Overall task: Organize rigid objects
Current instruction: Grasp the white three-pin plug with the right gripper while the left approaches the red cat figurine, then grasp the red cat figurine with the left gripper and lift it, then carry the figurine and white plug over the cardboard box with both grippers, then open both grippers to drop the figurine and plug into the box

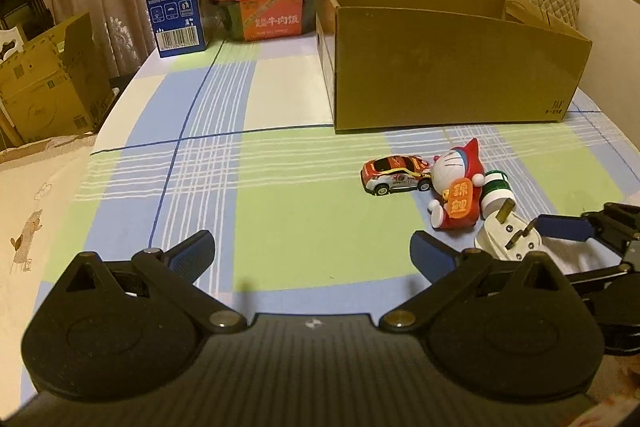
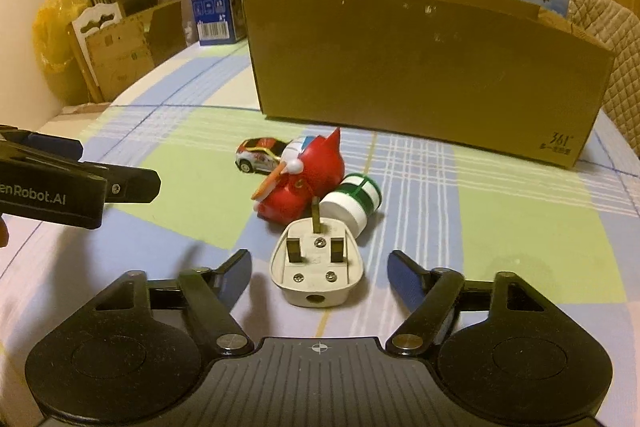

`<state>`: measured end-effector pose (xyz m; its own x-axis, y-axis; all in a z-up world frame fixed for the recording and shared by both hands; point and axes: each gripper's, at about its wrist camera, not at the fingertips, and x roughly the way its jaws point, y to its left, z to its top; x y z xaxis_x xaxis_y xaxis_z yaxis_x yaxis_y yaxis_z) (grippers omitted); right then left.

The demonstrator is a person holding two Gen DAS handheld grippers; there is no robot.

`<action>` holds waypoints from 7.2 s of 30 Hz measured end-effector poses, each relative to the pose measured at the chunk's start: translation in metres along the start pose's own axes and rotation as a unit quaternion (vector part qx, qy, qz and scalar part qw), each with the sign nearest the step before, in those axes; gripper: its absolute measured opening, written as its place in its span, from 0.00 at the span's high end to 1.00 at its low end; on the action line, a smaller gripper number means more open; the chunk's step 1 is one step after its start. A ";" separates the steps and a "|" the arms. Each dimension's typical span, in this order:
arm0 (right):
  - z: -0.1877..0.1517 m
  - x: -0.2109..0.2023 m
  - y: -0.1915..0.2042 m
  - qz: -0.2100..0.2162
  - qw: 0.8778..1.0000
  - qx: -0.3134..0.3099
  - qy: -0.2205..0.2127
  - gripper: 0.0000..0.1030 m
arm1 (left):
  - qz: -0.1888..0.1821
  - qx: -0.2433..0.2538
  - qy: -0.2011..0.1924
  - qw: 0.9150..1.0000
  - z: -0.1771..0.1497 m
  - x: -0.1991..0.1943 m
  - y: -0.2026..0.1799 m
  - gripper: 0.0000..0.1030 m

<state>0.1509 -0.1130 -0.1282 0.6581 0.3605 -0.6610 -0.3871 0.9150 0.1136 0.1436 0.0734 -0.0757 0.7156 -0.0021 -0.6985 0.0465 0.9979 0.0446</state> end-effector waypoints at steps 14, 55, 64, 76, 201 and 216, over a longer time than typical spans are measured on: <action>-0.003 -0.001 0.006 -0.002 1.000 -0.030 -0.001 0.55 | -0.002 0.000 0.007 1.000 0.000 0.003 -0.002 0.01; 0.031 -0.057 -0.097 -0.030 0.998 0.048 -0.011 0.56 | -0.088 0.113 0.013 0.990 0.027 0.055 -0.090 0.57; 0.032 -0.051 -0.095 -0.023 0.998 0.056 -0.006 0.56 | -0.093 0.119 0.017 0.988 0.028 0.061 -0.095 0.70; 0.032 -0.051 -0.099 -0.019 0.997 0.075 -0.007 0.56 | -0.097 0.070 0.026 0.992 0.031 0.047 -0.085 0.71; 0.190 -0.003 -0.204 -0.065 0.992 0.107 -0.007 0.56 | -0.116 0.012 -0.004 0.993 0.212 0.083 -0.089 0.66; 0.194 -0.025 -0.206 -0.037 0.991 0.118 -0.043 0.41 | -0.113 0.001 -0.022 0.993 0.206 0.058 -0.080 0.61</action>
<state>0.3391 -0.2752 0.0092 0.7355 0.2964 -0.6093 -0.1807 0.9525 0.2453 0.3246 -0.0203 0.0271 0.7163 -0.2296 -0.6590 0.2117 0.9713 -0.1083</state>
